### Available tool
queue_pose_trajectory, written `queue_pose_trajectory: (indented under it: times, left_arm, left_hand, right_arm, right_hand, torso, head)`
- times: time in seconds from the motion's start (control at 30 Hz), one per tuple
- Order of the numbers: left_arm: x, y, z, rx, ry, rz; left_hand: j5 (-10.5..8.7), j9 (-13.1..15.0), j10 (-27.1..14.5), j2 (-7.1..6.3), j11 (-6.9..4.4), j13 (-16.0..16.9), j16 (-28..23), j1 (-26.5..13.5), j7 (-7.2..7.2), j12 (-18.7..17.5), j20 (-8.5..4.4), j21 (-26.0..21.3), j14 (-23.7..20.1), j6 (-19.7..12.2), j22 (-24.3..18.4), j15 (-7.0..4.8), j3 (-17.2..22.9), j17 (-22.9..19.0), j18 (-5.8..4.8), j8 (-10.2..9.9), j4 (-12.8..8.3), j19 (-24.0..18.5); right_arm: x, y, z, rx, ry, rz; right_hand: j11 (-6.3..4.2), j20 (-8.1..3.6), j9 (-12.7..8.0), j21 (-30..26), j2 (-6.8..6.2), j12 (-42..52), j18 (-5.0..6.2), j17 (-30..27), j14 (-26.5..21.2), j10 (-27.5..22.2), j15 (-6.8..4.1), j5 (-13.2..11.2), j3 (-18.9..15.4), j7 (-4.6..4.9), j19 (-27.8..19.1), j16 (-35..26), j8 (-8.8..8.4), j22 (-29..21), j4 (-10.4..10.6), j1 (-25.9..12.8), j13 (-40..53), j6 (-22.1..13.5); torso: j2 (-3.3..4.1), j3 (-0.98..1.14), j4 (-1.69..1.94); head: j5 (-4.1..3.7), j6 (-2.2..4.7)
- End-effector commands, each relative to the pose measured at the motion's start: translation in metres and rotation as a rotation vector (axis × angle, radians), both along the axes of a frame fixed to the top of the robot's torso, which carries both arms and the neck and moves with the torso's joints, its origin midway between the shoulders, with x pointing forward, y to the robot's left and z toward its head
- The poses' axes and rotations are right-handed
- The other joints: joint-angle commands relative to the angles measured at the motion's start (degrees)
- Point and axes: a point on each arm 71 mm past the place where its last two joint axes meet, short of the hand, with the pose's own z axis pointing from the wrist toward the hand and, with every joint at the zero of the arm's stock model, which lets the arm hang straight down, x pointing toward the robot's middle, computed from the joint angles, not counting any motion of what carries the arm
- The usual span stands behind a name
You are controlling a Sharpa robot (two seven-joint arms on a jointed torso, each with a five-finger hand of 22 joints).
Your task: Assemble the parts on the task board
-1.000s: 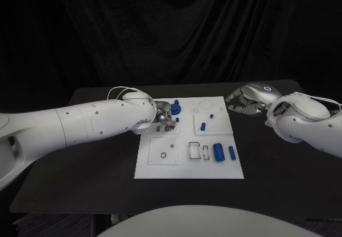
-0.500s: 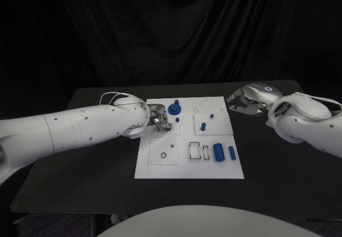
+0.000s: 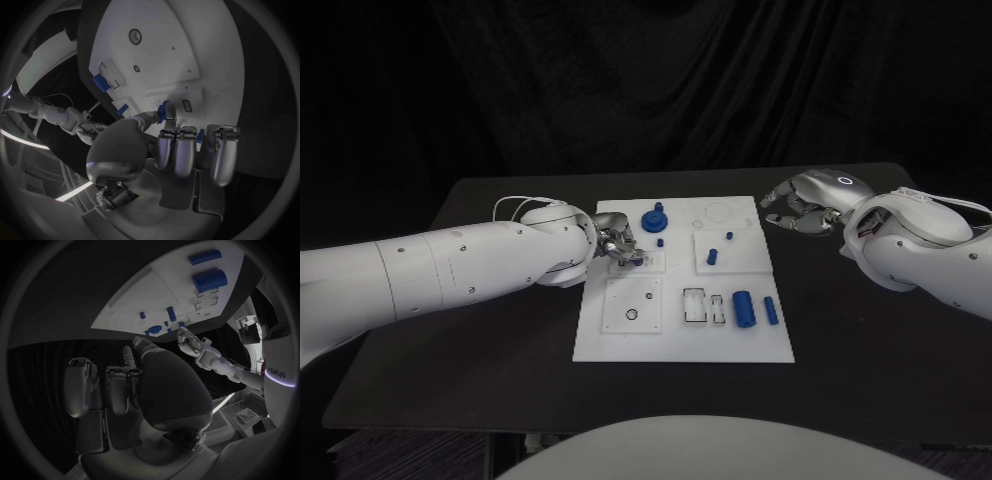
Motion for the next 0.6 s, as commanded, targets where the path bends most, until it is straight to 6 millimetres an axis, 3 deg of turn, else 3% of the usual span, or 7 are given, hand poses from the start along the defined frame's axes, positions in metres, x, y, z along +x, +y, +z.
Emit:
queue_pose_trajectory:
  times: [0.03, 0.6]
  left_arm:
    - [0.0008, 0.0, 0.0019, -0.033, -0.046, 0.03]
    - [-0.0015, 0.0016, -0.003, -0.075, -0.081, 0.034]
  left_hand:
    - [-0.26, 0.0, 6.1, 0.09, -0.4, 15.0, 0.1, -0.5, -0.09, 0.1, -0.54, -0.2, 5.8, 0.2, 11.9, -0.43, 0.6, 15.1, 0.18, 0.2, -0.2, 3.0]
    - [-0.36, 0.0, 6.1, 0.27, -0.4, 15.0, 0.1, -0.8, 0.03, 0.1, -0.63, -0.5, 5.8, -0.2, 11.5, -0.48, 1.4, 15.1, 0.31, -0.6, -0.2, 2.5]
  right_arm:
    - [0.0, -0.001, -0.0018, -0.008, 0.012, -0.019]
    - [0.0005, -0.0012, -0.0031, -0.017, 0.026, -0.027]
  right_hand:
    - [0.36, 0.21, -0.1, -0.4, -0.09, 0.0, 0.8, 15.1, 6.0, 5.9, 0.29, 0.3, 0.3, 0.46, 0.9, 0.2, -0.33, 11.6, 0.1, 0.6, 14.9, 0.0]
    - [0.36, 0.22, -0.1, -0.7, -0.08, -0.1, 0.88, 15.0, 6.0, 5.8, 0.29, 0.5, 0.4, 0.44, 0.8, 0.0, -0.35, 11.5, 0.0, 0.6, 14.8, 0.1]
  torso:
    - [0.04, -0.03, 0.01]
    - [0.1, -0.06, -0.04]
  head:
    - [-0.05, -0.01]
    - [-0.12, -0.01]
